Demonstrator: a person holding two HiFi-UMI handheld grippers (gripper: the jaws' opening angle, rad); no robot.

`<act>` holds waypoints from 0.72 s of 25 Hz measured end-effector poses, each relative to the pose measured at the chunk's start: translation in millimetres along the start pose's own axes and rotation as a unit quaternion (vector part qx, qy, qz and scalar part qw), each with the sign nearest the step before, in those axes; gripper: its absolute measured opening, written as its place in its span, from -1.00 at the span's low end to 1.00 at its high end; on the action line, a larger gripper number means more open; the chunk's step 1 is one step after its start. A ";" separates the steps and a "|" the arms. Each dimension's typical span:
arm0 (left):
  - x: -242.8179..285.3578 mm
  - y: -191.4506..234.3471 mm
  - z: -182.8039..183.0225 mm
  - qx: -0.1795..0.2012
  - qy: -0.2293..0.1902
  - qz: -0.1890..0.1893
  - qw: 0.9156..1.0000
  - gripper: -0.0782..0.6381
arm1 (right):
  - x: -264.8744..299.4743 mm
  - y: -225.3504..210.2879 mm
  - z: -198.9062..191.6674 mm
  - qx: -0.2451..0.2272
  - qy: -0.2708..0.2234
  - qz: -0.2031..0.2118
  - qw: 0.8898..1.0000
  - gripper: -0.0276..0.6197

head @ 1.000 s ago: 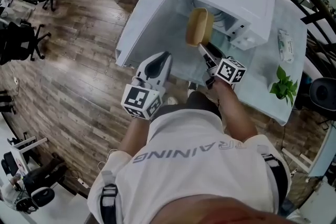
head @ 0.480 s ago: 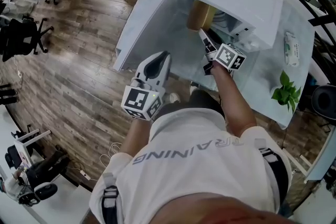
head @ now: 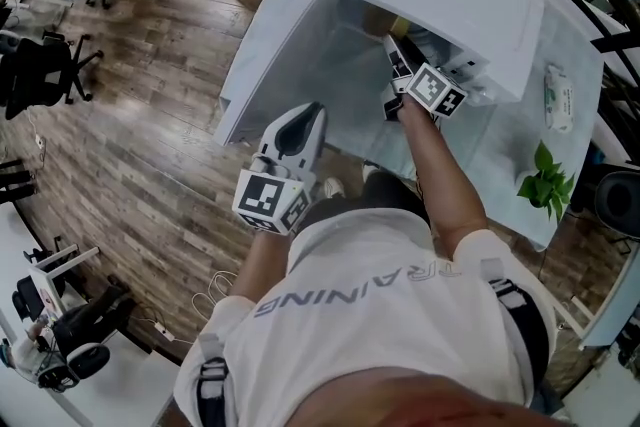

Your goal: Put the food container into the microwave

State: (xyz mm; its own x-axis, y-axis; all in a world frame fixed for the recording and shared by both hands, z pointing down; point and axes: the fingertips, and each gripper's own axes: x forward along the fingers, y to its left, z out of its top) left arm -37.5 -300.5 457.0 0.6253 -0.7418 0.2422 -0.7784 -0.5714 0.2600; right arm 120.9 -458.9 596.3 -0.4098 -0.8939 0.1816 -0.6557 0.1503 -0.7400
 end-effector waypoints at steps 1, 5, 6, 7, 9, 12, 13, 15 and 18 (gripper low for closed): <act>1.2 -0.5 0.4 -0.001 -0.001 -0.003 1.000 -0.64 | 3.4 -1.6 2.9 0.003 -0.003 -0.003 1.000 -0.27; 6.7 -7.6 0.1 0.006 -0.005 -0.024 1.000 -0.64 | 16.0 -13.5 11.5 0.016 -0.018 -0.015 1.000 -0.27; 7.9 -8.7 -0.3 0.008 -0.006 -0.027 1.000 -0.64 | 19.1 -15.8 13.3 0.013 -0.022 -0.017 1.000 -0.27; 8.5 -9.3 -0.6 0.008 -0.007 -0.029 1.000 -0.64 | 21.8 -17.1 15.0 0.006 -0.026 -0.017 0.999 -0.27; 8.6 -9.3 -0.7 0.006 -0.007 -0.031 0.999 -0.64 | 25.8 -17.8 17.7 -0.005 -0.033 -0.016 0.999 -0.27; 10.0 -5.7 -2.1 0.003 -0.001 -0.028 1.000 -0.64 | 31.2 -21.9 20.7 -0.001 -0.045 -0.020 0.999 -0.27; 10.8 -5.1 -2.9 0.001 0.001 -0.027 1.000 -0.64 | 32.3 -25.6 21.1 0.003 -0.049 -0.024 0.999 -0.27; 12.8 -5.7 -4.5 -0.001 0.004 -0.028 1.000 -0.64 | 33.4 -36.3 21.7 0.018 -0.054 -0.034 0.998 -0.27; 16.8 -7.9 -6.2 0.003 0.007 -0.035 0.999 -0.64 | 35.7 -47.4 23.3 0.039 -0.061 -0.036 0.997 -0.27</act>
State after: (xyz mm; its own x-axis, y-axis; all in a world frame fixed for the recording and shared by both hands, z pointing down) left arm -20.5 -306.3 464.8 0.6790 -0.6952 0.2361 -0.7330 -0.6237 0.2714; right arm 152.1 -507.7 622.8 -0.2792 -0.9469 0.1595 -0.6271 0.0540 -0.7771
